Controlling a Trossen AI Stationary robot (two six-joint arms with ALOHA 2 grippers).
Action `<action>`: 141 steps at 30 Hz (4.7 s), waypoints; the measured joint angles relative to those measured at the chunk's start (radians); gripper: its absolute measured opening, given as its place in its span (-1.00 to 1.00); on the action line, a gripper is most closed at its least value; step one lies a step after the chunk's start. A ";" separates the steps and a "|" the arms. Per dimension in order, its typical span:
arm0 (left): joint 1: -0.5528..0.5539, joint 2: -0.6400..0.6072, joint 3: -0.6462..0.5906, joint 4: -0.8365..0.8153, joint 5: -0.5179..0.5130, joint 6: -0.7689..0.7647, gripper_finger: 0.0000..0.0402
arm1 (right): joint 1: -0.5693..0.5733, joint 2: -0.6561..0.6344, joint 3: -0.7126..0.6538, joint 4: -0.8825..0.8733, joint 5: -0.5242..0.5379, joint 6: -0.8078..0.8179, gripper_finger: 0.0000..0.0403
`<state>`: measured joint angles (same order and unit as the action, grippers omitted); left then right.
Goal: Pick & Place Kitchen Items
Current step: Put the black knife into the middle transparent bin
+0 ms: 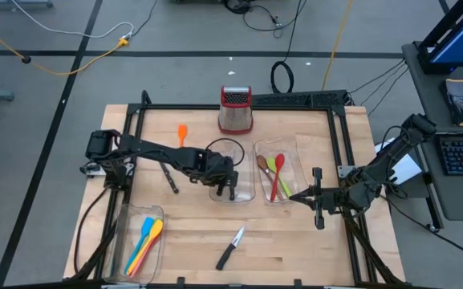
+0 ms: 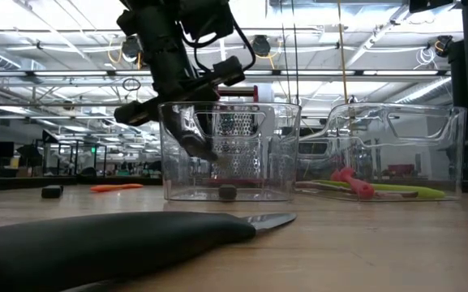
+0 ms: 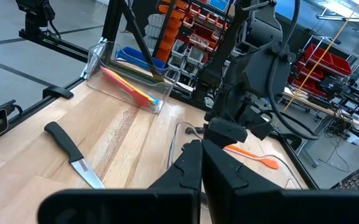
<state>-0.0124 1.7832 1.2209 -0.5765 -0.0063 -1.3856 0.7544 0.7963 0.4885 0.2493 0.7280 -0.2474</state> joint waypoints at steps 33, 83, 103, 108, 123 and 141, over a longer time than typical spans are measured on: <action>-0.054 -0.478 0.000 -0.750 -0.246 -0.359 0.06 | 0.000 0.000 0.000 -0.015 0.002 0.024 -1.00; 0.142 -0.438 -0.650 -0.129 0.141 -0.280 0.06 | 0.000 0.000 0.000 -0.015 0.000 0.026 -1.00; 0.135 -0.436 -0.652 -0.142 0.120 -0.266 -0.78 | 0.000 0.000 0.000 -0.015 0.000 0.027 -1.00; 0.120 -0.436 -0.652 -0.141 0.117 -0.268 -0.76 | 0.000 0.000 0.000 -0.015 0.000 0.027 -1.00; 0.089 -0.491 -0.515 -0.295 -0.032 -0.241 -0.75 | 0.000 0.000 0.000 -0.015 0.000 0.053 -1.00; -0.050 -0.587 -0.204 -0.199 -0.250 -0.036 -0.76 | 0.000 0.000 0.000 -0.014 0.000 0.053 -1.00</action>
<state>-0.0626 1.1961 1.0171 -0.7756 -0.2561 -1.4219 0.7544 0.7963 0.4881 0.2348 0.7277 -0.1944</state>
